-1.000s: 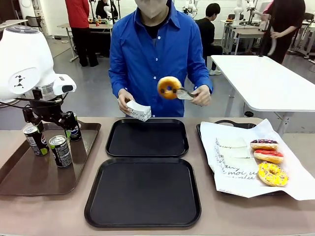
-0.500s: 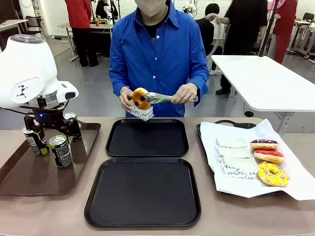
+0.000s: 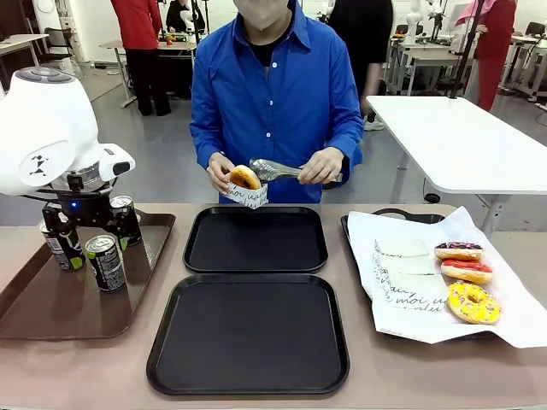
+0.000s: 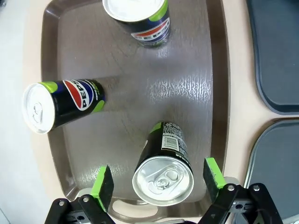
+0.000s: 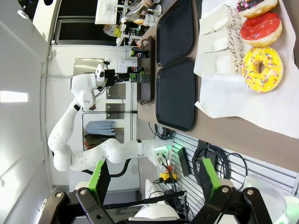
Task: Set up donuts and drinks on trays.
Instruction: Pick up one Pepsi coke and place it on the Flat Tray.
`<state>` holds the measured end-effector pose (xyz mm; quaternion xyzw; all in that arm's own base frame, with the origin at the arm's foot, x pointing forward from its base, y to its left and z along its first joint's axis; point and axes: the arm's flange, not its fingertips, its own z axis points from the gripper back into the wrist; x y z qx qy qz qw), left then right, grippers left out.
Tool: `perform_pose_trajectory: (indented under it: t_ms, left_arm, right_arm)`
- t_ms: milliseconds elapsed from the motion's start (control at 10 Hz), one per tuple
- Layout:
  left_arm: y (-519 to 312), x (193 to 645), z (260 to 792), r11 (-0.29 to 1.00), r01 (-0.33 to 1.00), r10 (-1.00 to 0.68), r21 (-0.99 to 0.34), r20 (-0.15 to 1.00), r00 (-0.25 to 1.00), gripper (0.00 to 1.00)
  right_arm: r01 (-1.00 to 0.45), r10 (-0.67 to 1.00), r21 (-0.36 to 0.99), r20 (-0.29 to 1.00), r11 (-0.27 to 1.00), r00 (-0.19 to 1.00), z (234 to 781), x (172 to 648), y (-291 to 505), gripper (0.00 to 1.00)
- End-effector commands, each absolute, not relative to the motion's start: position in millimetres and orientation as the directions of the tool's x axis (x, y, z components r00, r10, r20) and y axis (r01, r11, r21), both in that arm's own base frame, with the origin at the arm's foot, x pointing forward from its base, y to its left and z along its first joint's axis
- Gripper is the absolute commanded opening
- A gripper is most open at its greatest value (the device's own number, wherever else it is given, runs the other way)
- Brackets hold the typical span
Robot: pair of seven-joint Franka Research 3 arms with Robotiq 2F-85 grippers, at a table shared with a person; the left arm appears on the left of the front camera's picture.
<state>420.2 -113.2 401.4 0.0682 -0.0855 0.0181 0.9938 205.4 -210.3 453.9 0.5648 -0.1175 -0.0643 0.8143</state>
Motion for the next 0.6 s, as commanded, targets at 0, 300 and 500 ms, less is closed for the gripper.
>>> perform_pose_trajectory:
  t_ms: [0,300,500]
  left_arm:
    - [-117.4,420.5,384.0,0.986,-0.077,0.051,0.15,0.172,0.984,1.0]
    - [-118.9,421.7,378.5,0.988,-0.097,0.074,0.121,0.185,0.98,1.0]
    - [-119.3,426.7,375.7,0.989,-0.128,0.107,0.076,0.23,0.967,0.94]
  right_arm:
    - [-0.053,-0.235,0.94,0.138,0.336,0.962,452.4,205.2,-212.0,1.0]
    - [-0.053,-0.235,0.94,0.138,0.336,0.962,452.4,205.2,-212.0,1.0]
    - [-0.053,-0.235,0.94,0.138,0.336,0.962,452.4,205.2,-212.0,1.0]
